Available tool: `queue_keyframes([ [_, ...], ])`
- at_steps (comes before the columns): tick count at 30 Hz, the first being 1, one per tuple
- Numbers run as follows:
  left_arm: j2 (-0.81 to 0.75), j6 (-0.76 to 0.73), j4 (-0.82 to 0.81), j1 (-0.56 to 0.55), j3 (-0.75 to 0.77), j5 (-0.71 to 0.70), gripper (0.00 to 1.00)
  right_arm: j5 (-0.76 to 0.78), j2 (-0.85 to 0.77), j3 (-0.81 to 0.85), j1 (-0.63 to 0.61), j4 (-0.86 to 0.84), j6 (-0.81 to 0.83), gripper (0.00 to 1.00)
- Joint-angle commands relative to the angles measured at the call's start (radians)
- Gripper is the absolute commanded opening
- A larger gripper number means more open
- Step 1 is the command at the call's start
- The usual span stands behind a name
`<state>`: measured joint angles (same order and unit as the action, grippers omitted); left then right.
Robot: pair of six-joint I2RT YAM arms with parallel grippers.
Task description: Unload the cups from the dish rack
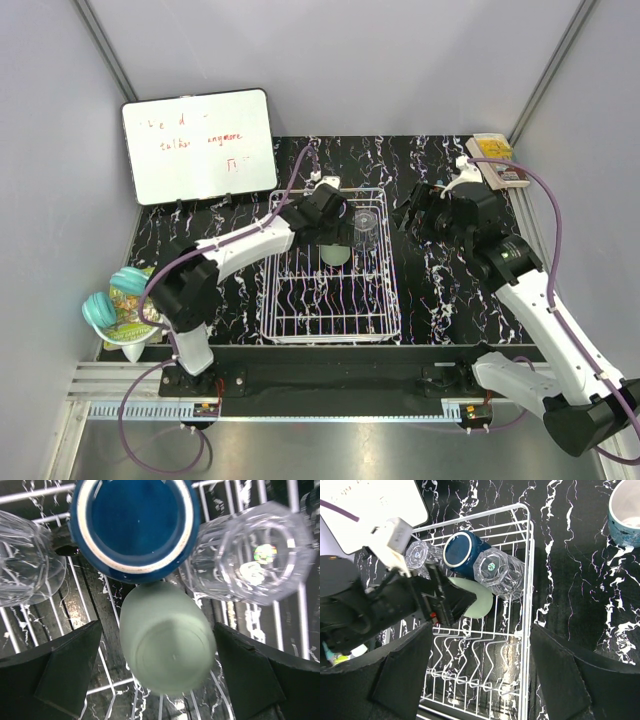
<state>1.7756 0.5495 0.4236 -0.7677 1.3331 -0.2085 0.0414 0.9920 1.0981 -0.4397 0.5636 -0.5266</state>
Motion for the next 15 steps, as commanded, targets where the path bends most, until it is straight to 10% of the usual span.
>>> queue_keyframes([
  [1, 0.033, -0.003, -0.036, -0.005, 0.046, 0.015, 0.99, -0.006, -0.015, -0.012, -0.002, -0.037, 0.008, 0.86],
  [5, 0.039, -0.013, -0.037, -0.004, 0.043, 0.015, 0.93, -0.006, -0.012, -0.015, -0.002, -0.041, 0.011, 0.86],
  [12, -0.001, -0.04, -0.034, -0.004, 0.028, -0.031, 0.49, -0.006, -0.015, -0.026, -0.002, -0.048, 0.008, 0.86],
  [15, -0.01, -0.049, -0.028, -0.004, 0.029, -0.038, 0.03, -0.005, -0.021, -0.035, -0.002, -0.048, 0.008, 0.86],
])
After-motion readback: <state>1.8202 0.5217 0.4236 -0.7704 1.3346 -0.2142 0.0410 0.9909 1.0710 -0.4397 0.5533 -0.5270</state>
